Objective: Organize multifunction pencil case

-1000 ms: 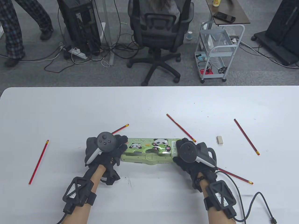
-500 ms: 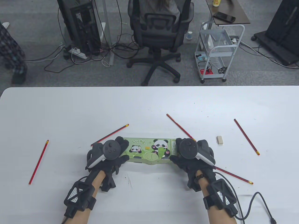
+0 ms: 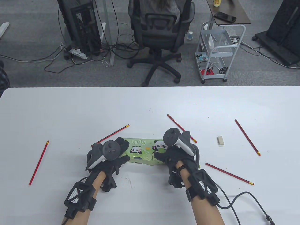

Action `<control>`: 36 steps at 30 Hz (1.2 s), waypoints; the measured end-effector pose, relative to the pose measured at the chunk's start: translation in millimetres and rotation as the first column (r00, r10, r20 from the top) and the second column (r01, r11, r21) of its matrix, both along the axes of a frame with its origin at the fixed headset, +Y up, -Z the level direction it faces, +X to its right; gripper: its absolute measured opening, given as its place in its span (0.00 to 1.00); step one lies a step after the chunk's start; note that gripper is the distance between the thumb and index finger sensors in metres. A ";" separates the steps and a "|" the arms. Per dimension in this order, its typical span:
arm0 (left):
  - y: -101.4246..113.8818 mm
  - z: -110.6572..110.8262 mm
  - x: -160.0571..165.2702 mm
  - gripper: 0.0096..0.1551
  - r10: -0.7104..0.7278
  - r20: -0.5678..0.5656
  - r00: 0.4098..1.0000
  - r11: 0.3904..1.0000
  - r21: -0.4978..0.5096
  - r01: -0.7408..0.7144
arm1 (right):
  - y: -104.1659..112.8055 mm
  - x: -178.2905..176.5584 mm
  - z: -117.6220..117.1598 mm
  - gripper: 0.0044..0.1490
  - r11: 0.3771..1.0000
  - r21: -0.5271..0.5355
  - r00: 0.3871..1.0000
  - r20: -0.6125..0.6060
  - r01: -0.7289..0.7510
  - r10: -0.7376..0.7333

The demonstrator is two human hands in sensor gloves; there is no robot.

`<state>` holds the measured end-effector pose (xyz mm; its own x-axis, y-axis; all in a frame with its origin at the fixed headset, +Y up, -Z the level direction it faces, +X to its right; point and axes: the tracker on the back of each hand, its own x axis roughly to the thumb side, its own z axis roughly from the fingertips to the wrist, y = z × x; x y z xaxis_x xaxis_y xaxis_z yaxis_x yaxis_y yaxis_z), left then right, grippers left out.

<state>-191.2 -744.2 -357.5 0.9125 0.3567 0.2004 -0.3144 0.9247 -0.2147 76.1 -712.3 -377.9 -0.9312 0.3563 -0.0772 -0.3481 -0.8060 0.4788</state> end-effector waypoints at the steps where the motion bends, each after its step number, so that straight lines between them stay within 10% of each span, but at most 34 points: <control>1: 0.0 0.1 -0.1 0.40 0.001 -0.001 1.000 1.000 0.002 -0.001 | -2.1 -2.4 -0.2 0.76 1.000 -0.004 1.000 0.011 -0.005 0.005; 18: 1.2 -0.1 1.0 0.40 -0.009 -0.016 1.000 1.000 0.017 0.009 | -1.5 -5.0 -3.2 0.72 0.990 0.052 0.992 -0.015 -0.127 0.128; 29: 1.5 -0.5 0.8 0.40 -0.014 -0.015 1.000 1.000 0.012 0.014 | 56.5 82.8 -2.3 0.53 0.932 0.300 0.978 0.015 -0.205 0.210; 36: 1.6 -0.5 0.9 0.40 -0.013 -0.015 1.000 1.000 0.010 0.013 | 55.9 132.3 -1.3 0.46 0.879 0.377 0.951 0.012 -0.291 0.310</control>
